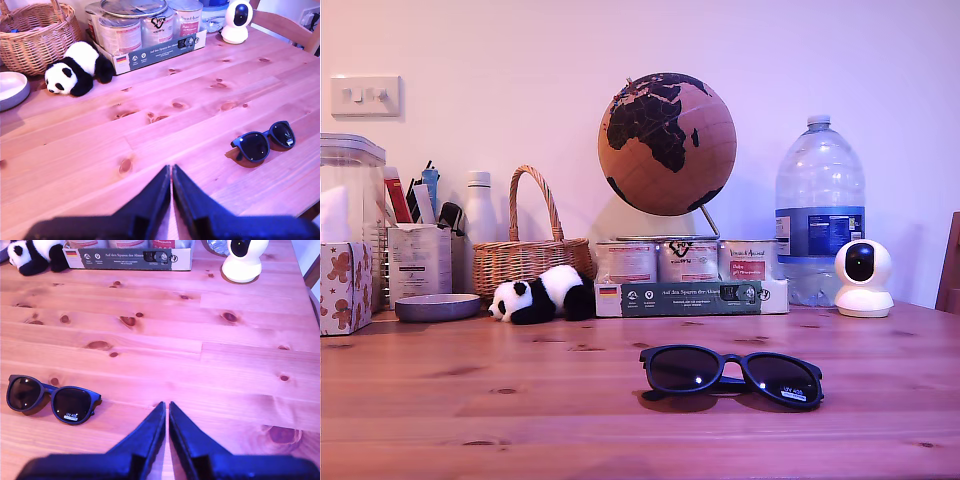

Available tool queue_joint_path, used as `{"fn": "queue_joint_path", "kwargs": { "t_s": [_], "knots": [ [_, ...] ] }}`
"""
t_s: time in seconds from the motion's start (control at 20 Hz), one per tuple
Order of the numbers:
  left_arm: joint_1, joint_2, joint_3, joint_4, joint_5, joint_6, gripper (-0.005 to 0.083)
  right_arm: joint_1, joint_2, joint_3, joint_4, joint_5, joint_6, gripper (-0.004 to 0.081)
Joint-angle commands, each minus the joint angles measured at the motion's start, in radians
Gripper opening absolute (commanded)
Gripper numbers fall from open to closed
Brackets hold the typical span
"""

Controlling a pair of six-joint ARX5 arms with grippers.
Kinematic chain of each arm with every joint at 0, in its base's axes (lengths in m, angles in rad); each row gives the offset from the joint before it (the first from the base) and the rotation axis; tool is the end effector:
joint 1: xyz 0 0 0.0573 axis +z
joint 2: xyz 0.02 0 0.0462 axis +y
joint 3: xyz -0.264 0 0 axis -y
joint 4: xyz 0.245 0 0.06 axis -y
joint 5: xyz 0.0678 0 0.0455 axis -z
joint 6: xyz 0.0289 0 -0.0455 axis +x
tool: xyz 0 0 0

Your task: Pick up the sunglasses and open them, then place them back on the table

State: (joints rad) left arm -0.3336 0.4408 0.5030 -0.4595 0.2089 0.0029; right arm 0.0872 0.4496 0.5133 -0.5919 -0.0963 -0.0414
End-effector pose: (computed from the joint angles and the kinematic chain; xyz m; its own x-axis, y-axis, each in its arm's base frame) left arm 0.1026 -0.0419 0.2541 0.7844 -0.4913 -0.3785 0.5021 0.8613 -0.0776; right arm 0.1057 0.0120 0.2450 0.8481 0.1707 -0.5016 -0.1901 0.9817 0.0127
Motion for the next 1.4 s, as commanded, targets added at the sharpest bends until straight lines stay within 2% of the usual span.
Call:
{"fn": "queue_joint_path", "kwargs": {
  "t_s": [0.0,0.4,0.55,0.6,0.7,0.85,1.25,1.35],
  "knots": [
    [-0.003,0.004,-0.013,0.085,0.134,0.076,-0.0021,0.004,0.004,-0.016,0.026,-0.002,-0.035,-0.001],
    [-0.003,0.005,-0.013,0.091,0.134,0.082,-0.0021,0.005,0.004,-0.016,0.026,-0.012,-0.034,-0.0011],
    [-0.019,0.03,-0.01,0.104,0.139,0.123,-0.0021,0.005,0.004,-0.016,0.026,-0.09,0.006,-0.0011],
    [-0.035,0.045,-0.008,0.107,0.139,0.169,-0.0021,0.007,0.004,-0.016,0.025,-0.117,0.016,-0.0011],
    [-0.08,0.092,0.003,0.118,0.138,0.241,-0.0021,0.024,0.013,-0.016,0.023,-0.192,0.024,-0.0011],
    [-0.174,0.197,0.043,0.13,0.116,0.321,-0.0021,0.069,0.048,-0.016,0.011,-0.239,0.098,-0.0011],
    [-0.449,0.573,0.213,0.13,-0.024,0.598,-0.0021,0.223,0.254,-0.015,0.014,-0.238,0.15,-0.0011],
    [-0.495,0.66,0.261,0.131,-0.056,0.654,0.0015,0.244,0.294,-0.015,0.014,-0.238,0.151,-0.0011]
  ]
}}
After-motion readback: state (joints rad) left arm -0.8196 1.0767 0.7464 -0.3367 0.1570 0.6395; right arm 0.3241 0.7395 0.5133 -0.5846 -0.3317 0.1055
